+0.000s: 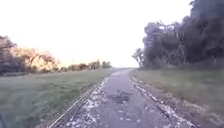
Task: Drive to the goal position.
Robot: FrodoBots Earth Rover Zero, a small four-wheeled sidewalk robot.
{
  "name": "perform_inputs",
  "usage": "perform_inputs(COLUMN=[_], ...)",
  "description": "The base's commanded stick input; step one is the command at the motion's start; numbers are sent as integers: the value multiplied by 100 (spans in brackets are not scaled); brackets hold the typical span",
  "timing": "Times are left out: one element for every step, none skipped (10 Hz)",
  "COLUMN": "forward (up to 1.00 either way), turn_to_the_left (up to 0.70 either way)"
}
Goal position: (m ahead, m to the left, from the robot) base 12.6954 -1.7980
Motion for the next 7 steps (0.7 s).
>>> perform_inputs(forward=[63,63,63,63,63,63,61], turn_to_the_left=[0,0,0,0,0,0,0])
